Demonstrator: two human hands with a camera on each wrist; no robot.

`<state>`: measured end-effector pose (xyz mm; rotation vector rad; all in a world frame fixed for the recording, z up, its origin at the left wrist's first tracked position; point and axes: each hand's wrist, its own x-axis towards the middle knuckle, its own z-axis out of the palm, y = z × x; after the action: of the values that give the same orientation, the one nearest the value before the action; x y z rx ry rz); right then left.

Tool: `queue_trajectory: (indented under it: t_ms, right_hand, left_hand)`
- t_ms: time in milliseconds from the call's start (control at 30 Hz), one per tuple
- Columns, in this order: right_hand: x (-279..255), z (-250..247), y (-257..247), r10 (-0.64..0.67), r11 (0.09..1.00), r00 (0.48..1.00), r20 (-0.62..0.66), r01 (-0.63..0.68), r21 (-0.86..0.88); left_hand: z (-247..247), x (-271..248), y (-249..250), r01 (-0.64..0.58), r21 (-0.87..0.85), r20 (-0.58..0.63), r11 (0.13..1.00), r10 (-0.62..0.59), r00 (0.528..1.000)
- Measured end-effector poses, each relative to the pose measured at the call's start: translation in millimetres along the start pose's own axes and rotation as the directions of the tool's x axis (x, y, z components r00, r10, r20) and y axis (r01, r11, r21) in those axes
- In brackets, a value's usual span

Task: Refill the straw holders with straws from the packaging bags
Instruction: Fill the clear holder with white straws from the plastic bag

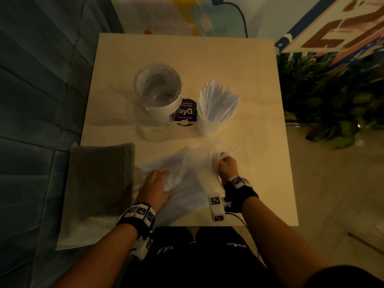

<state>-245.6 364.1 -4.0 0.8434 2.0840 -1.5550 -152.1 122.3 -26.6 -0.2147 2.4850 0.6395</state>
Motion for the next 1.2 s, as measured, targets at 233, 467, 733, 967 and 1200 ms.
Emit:
queue_trajectory:
  t_ms: [233,467,733,967,1200]
  right_hand:
    - [-6,10,12,0.13,0.991,0.979,0.16,-0.13,-0.013]
    - [-4,17,-1,0.079,0.984,0.987,0.138,-0.055,-0.168]
    - [-17,-49,-30,-0.11,0.994,0.994,0.006,0.11,-0.007]
    - [-49,-98,-95,-0.406,0.893,0.914,-0.01,0.394,-0.217]
    - [-91,-104,-156,-0.675,0.713,0.738,0.0,0.652,-0.26]
  left_hand:
    - [0,-2,2,0.004,0.012,0.004,1.0,-0.005,1.0]
    - [0,-5,-2,-0.021,0.029,-0.012,0.999,0.022,1.0]
    - [-6,-6,3,0.006,0.006,-0.005,1.0,-0.006,1.0]
    - [-7,-6,4,-0.005,-0.03,-0.01,1.0,0.005,1.0]
    - [-38,-8,41,-0.141,-0.203,-0.172,0.969,0.106,0.979]
